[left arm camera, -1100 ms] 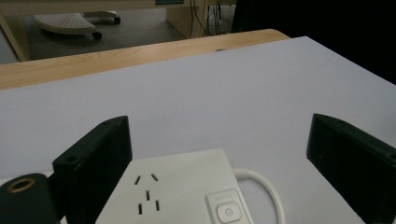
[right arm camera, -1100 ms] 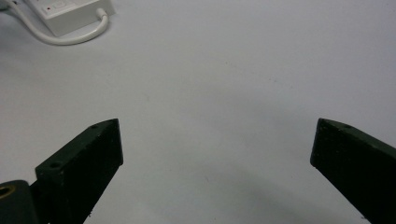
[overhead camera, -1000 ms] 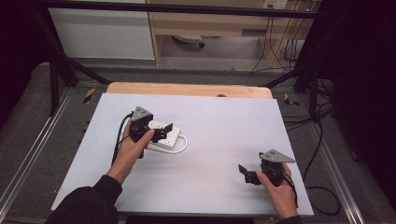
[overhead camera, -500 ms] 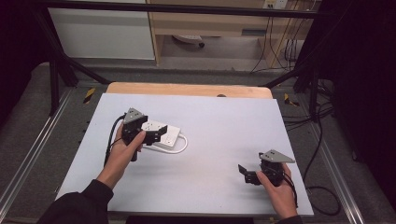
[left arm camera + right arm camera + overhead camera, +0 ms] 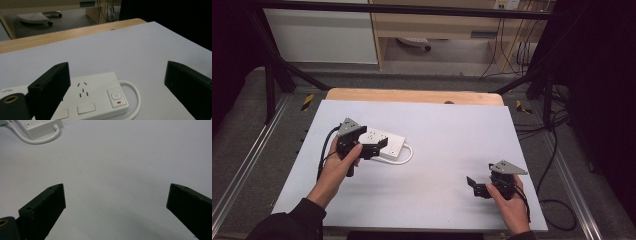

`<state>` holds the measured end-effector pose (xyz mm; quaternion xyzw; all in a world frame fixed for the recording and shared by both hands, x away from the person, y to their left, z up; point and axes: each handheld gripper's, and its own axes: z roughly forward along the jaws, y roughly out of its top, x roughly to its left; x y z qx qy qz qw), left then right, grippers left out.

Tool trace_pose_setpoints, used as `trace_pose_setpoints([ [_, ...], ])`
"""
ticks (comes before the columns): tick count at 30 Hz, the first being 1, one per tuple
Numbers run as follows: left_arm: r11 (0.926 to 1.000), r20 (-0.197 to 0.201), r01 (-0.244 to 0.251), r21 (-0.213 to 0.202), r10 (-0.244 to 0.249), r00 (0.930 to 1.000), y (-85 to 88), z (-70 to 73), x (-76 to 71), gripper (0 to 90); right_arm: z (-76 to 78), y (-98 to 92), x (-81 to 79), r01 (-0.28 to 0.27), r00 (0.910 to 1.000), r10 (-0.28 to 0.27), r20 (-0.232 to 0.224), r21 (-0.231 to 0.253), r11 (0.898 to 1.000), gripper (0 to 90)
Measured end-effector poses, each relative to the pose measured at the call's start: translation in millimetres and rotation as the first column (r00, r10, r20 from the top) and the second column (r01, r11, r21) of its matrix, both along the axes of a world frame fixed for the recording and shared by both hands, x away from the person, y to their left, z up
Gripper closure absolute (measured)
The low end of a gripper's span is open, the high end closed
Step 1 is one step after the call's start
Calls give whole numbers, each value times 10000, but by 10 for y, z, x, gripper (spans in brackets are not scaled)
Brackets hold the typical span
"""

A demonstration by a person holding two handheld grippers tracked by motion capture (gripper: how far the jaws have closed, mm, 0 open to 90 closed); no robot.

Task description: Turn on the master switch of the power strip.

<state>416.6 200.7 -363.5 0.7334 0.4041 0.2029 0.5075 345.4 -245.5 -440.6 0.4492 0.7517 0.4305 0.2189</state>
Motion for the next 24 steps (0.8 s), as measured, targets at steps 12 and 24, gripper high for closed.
trace_pose_setpoints([
  [12, 9998, 26, -101, -165, 102, 9999, 150, 2, -136, 63, 3, -1, -3, 0, 10000, 0, -10, 7, 10000, 25],
  [24, 9985, 11, -512, -209, 512, 9987, 430, -52, -276, 63, -3, 7, 1, 30, 10000, -30, -41, -35, 10000, 27],
])
